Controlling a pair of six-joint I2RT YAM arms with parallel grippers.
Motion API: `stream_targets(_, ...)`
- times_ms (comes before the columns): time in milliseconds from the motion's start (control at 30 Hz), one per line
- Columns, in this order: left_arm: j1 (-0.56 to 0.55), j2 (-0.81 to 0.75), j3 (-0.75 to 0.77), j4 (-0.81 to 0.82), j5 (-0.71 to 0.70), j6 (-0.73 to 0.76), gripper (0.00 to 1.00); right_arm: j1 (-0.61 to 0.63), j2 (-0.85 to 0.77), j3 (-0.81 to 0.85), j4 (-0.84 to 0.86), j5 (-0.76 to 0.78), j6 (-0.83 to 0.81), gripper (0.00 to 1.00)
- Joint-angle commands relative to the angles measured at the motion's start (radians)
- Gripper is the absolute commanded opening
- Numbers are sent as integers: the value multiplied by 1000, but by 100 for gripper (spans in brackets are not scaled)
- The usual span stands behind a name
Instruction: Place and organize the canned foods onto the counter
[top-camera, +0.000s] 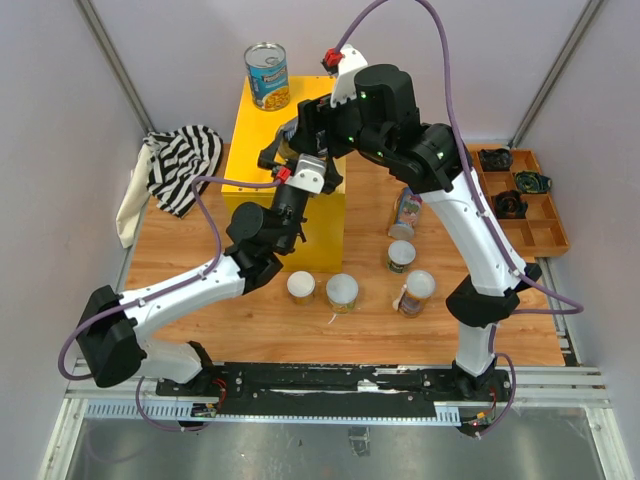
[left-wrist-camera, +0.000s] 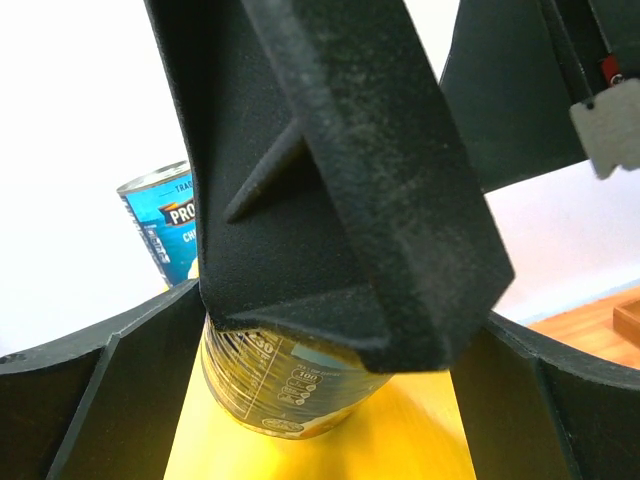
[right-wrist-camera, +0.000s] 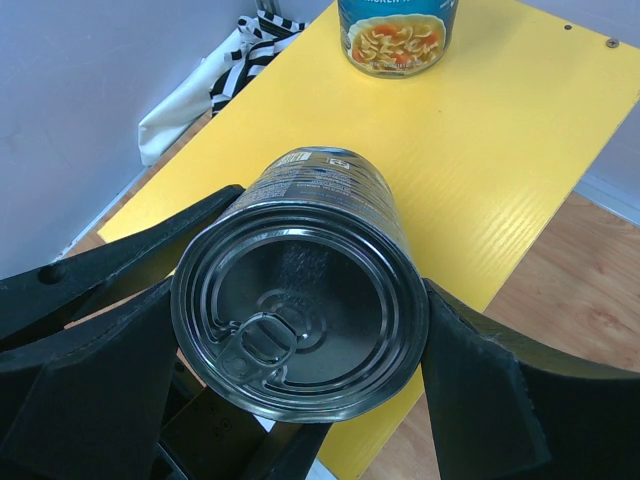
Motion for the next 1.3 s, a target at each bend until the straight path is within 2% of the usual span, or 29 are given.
stream_targets(0,-4,19,19,156,-12,37,98,9,-7,52,47,-125,49,38)
stream_targets(100,-4,33,43,143,-19,34,92,9,-9,50,42,-125,52,38)
stream_targets(167,-5,37,53,145,-27,36,81,9,-14,49,41,-125,53,38)
stream_targets(267,-5,44,69,146,-26,38,71,9,-16,47,34,-128,57,38)
stream_targets(500,-5,45,87,135,-15,25,60,9,-24,47,25,-132,62,40)
stream_targets(700,-5,21,94,90,-9,-3,54,9,-34,45,22,-131,67,49)
stream_targets(867,-4,-6,118,8,0,-50,51,9,-43,43,27,-129,70,64)
stream_targets(1267,-5,-35,154,-122,1,-139,50,10,-65,27,64,-133,92,77)
